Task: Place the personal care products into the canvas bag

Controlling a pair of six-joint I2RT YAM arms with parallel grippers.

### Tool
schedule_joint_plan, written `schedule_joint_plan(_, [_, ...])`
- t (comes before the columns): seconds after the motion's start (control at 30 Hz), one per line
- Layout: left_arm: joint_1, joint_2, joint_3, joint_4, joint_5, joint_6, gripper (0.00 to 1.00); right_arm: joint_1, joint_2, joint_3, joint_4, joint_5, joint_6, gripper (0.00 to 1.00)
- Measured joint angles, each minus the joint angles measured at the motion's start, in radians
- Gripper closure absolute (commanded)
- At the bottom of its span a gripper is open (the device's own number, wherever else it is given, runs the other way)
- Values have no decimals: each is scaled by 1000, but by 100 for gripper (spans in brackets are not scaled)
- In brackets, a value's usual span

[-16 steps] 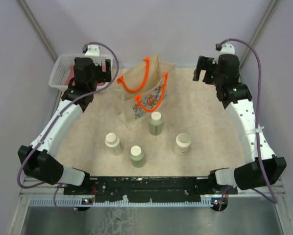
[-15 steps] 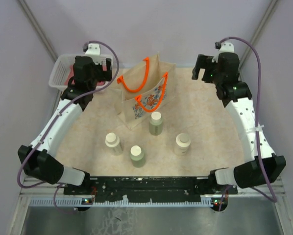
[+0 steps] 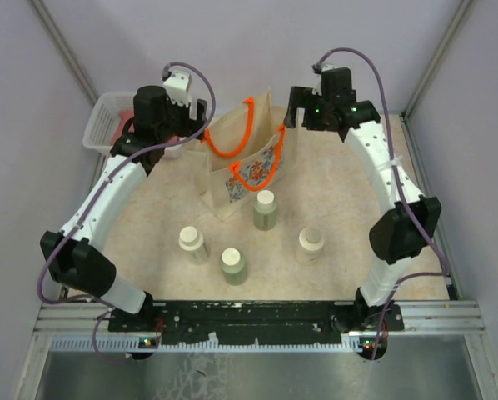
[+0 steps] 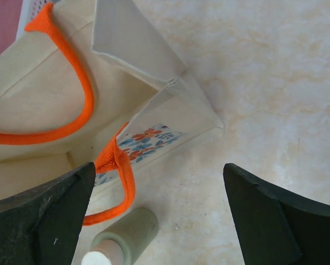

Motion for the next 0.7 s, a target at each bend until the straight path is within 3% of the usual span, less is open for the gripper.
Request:
schedule_joint_plan(0.27, [-1,28,-15,4,54,9,0,75,145,98,-64,-9,20,1])
schedule_joint_plan(0.53, [-1,72,-67,42,133,14,0,87,185,122,-63,22,17,1])
schedule_joint_plan(0.63, [-1,106,-71,53,154,16,1,87,191,122,-63,42,12,9])
schedule_joint_plan(0.7, [-1,128,-71,63,158,21,10,87,197,121,-60,51,2,19])
